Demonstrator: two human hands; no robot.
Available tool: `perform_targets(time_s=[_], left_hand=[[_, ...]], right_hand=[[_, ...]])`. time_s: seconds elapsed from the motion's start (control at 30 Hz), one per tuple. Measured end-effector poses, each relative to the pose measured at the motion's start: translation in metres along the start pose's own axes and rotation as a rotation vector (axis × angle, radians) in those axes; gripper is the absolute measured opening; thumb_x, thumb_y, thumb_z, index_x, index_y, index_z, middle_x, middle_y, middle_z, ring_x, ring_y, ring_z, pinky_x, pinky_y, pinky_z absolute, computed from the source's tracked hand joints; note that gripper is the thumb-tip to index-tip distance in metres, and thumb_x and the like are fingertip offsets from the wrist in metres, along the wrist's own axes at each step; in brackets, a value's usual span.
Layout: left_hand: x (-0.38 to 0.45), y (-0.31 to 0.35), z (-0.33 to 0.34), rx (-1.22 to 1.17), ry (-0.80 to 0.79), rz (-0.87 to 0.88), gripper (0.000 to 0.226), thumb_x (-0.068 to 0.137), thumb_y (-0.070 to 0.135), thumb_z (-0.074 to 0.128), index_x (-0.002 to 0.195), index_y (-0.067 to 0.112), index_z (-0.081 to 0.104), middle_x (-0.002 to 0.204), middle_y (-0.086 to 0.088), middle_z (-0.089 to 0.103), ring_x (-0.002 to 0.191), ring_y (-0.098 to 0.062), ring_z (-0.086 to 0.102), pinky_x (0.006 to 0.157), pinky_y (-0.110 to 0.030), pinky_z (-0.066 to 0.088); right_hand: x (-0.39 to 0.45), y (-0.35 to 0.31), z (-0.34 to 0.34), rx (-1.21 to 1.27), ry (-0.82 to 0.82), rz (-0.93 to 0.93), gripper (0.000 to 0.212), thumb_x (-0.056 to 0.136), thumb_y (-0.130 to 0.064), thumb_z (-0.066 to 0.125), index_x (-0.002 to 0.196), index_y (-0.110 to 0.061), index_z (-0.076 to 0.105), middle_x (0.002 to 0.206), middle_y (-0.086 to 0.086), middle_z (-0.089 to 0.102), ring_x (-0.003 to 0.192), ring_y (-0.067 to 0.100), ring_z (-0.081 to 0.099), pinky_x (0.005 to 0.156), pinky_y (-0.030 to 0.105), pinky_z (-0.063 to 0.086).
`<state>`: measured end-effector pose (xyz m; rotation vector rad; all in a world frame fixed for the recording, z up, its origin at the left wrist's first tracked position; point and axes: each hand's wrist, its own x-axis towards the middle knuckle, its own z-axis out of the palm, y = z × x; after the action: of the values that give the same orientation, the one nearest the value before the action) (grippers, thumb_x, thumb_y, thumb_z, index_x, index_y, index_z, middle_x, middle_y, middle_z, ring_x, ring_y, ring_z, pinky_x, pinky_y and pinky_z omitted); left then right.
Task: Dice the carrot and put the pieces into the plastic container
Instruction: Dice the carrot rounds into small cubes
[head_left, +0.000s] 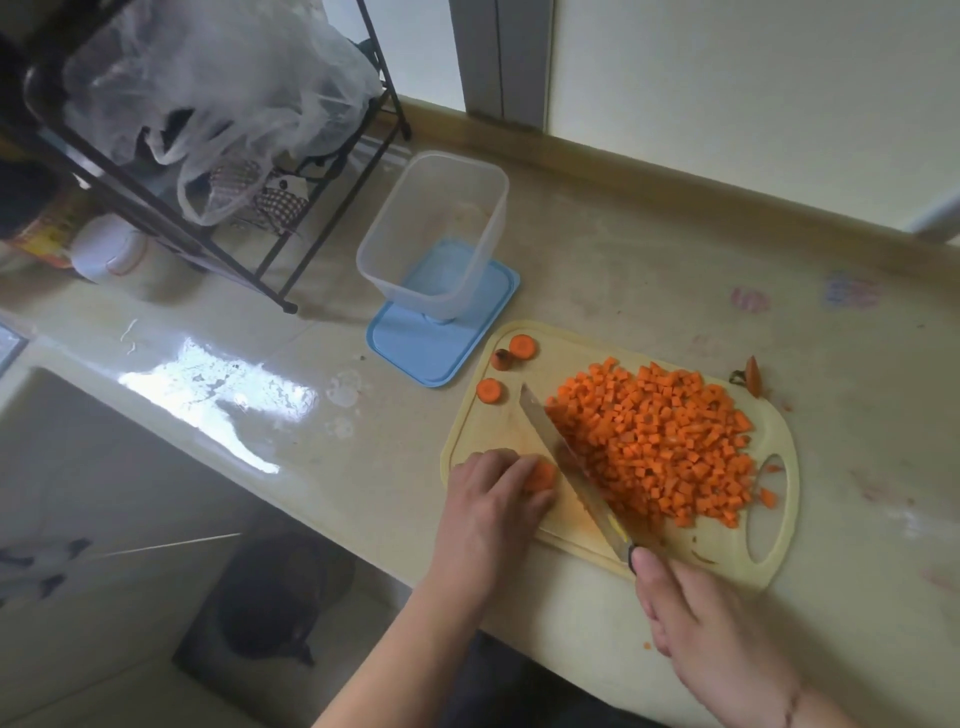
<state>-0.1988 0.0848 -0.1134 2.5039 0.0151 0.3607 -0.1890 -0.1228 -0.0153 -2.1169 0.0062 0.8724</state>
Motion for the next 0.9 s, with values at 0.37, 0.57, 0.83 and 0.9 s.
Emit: perform_targets(time_s=[0.37, 0.57, 0.83, 0.9], left_hand=[[0.003, -0.012, -0.008, -0.006, -0.029, 0.094, 0.047, 0.091, 0.051, 0.063, 0.114, 0.01, 0.07, 0.101, -0.006, 0.064, 0.09, -0.017, 0.056, 0.081, -0.031, 0.046], [0.004, -0.01, -0.014, -0.028, -0.067, 0.296, 0.02, 0.096, 0.022, 0.072, 0.109, 0.007, 0.074, 0.108, -0.009, 0.067, 0.098, -0.026, 0.062, 0.085, -0.039, 0.053], [0.001, -0.015, -0.008, -0.081, -0.101, 0.297, 0.021, 0.088, 0.002, 0.077, 0.11, 0.003, 0.075, 0.115, -0.008, 0.069, 0.105, -0.027, 0.061, 0.09, -0.036, 0.053], [0.001, -0.016, -0.007, -0.088, -0.093, 0.303, 0.02, 0.088, 0.003, 0.078, 0.108, 0.004, 0.076, 0.115, -0.008, 0.071, 0.106, -0.025, 0.061, 0.091, -0.033, 0.054]], right_hand=[[-0.002, 0.004, 0.0, -0.04, 0.034, -0.08, 0.062, 0.083, -0.07, 0.024, 0.059, -0.017, 0.045, 0.053, -0.006, 0.055, 0.052, 0.009, 0.052, 0.054, 0.022, 0.037], [-0.008, 0.005, -0.001, -0.083, 0.057, -0.118, 0.049, 0.095, -0.05, 0.038, 0.059, -0.016, 0.045, 0.058, -0.015, 0.057, 0.059, 0.005, 0.055, 0.055, 0.015, 0.038], [-0.01, 0.018, -0.002, -0.14, 0.076, -0.16, 0.065, 0.085, -0.065, 0.022, 0.08, -0.014, 0.062, 0.084, -0.009, 0.066, 0.088, -0.004, 0.058, 0.076, 0.015, 0.044], [-0.006, 0.019, -0.001, -0.171, 0.073, -0.16, 0.071, 0.086, -0.07, 0.014, 0.08, -0.016, 0.061, 0.082, -0.003, 0.065, 0.088, -0.001, 0.058, 0.074, 0.018, 0.045]])
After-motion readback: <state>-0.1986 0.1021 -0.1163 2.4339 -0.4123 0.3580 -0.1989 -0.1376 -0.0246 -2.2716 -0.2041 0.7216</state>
